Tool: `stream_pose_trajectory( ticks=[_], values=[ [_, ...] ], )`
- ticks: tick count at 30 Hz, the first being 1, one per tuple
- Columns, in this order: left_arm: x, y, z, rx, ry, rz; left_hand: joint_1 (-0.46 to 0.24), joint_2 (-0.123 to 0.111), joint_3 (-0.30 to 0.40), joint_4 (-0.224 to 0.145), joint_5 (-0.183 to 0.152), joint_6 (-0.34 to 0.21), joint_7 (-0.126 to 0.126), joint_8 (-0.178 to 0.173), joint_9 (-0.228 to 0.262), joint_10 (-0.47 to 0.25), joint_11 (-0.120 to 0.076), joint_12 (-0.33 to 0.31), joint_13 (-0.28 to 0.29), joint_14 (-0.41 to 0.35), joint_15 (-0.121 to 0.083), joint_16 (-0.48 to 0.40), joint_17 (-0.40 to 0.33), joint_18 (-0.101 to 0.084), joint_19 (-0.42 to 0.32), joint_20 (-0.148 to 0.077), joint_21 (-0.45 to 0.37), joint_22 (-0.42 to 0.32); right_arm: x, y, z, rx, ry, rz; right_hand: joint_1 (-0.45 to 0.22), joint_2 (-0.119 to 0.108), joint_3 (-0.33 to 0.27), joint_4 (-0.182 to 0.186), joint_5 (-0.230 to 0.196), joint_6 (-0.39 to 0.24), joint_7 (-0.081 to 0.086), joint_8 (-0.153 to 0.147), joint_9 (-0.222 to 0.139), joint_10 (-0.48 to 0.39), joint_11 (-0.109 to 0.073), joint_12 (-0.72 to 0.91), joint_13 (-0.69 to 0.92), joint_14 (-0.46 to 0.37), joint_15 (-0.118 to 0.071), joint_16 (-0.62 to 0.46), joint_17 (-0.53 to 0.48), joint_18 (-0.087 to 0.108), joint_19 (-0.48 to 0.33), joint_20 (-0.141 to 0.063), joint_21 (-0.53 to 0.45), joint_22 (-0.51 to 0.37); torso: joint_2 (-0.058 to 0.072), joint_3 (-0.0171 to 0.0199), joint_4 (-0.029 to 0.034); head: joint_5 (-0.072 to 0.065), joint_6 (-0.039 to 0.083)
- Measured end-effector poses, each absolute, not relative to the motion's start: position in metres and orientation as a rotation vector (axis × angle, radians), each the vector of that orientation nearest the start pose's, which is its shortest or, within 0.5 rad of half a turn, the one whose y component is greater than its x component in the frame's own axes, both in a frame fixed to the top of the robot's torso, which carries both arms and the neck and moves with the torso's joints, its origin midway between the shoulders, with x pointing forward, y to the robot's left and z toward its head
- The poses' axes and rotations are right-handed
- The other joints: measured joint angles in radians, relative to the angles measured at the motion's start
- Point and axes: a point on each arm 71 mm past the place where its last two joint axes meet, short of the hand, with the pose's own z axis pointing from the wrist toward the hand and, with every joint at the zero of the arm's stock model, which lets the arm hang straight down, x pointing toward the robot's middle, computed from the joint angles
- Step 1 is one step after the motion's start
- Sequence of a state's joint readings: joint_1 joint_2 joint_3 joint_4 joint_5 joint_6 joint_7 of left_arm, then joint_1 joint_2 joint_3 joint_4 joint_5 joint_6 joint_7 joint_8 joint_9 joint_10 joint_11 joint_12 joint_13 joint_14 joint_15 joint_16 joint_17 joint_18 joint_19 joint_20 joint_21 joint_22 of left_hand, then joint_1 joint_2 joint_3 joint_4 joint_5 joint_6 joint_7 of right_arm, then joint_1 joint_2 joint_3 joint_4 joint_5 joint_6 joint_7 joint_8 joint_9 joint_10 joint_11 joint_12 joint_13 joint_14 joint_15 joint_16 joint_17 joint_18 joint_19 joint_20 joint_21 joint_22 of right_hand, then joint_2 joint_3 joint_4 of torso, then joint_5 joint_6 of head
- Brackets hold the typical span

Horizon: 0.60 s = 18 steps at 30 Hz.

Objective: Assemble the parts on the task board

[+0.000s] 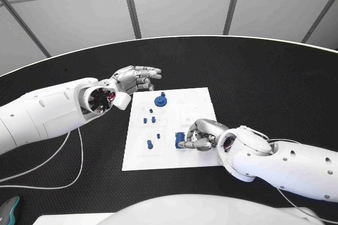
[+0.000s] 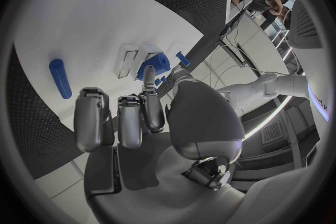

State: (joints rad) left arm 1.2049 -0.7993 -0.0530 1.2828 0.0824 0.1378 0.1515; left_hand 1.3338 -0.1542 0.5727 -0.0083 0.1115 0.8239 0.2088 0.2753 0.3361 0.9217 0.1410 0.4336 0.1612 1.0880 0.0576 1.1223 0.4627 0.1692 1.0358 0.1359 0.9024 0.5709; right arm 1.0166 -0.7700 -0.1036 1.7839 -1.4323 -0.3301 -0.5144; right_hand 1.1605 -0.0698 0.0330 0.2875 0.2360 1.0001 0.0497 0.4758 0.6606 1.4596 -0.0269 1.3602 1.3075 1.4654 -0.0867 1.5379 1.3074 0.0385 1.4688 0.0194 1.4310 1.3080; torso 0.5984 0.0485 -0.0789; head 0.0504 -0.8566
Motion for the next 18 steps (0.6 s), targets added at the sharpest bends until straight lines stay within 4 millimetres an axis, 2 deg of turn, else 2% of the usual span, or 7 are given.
stream_pose_trajectory(
  ticks=[8, 18],
  values=[
    [0.5169, 0.2377, -0.2076, -1.244, 1.749, -1.674, 0.000, 0.000, 0.000, 0.000, 0.000, 0.000, 0.000, 0.000, 0.000, 0.000, 0.000, 0.000, 0.000, 0.000, 0.000, 0.000, -0.001, 0.000, 0.000, 0.000, 0.000, 0.000, 0.3831, -0.1120, -0.2685, 0.019, 2.020, 0.622, 0.025, 0.018, 0.020, 0.002, 0.006, 0.004, -0.004, 0.000, -0.004, 0.000, 0.000, 0.014, 0.000, 0.000, 0.000, 0.000, 0.000, 0.000, 0.000, 0.000, 0.001, 0.000, 0.001, -0.0012, 0.0020, -0.002, 0.000],
    [0.5171, 0.2389, -0.2077, -1.246, 1.748, -1.669, 0.000, 0.000, 0.000, 0.000, 0.000, 0.000, 0.000, 0.000, 0.000, 0.000, 0.000, 0.000, 0.000, 0.000, 0.000, 0.000, -0.001, 0.000, 0.000, 0.000, 0.000, -0.001, 0.3844, -0.1152, -0.2689, 0.031, 2.018, 0.610, 0.031, 0.023, 0.028, 0.004, 0.015, 0.011, -0.011, 0.007, -0.005, 0.004, -0.004, 0.026, 0.000, 0.000, 0.000, 0.005, 0.000, 0.000, 0.000, 0.000, 0.009, 0.000, 0.001, -0.0007, 0.0010, 0.002, -0.004]
  ],
)
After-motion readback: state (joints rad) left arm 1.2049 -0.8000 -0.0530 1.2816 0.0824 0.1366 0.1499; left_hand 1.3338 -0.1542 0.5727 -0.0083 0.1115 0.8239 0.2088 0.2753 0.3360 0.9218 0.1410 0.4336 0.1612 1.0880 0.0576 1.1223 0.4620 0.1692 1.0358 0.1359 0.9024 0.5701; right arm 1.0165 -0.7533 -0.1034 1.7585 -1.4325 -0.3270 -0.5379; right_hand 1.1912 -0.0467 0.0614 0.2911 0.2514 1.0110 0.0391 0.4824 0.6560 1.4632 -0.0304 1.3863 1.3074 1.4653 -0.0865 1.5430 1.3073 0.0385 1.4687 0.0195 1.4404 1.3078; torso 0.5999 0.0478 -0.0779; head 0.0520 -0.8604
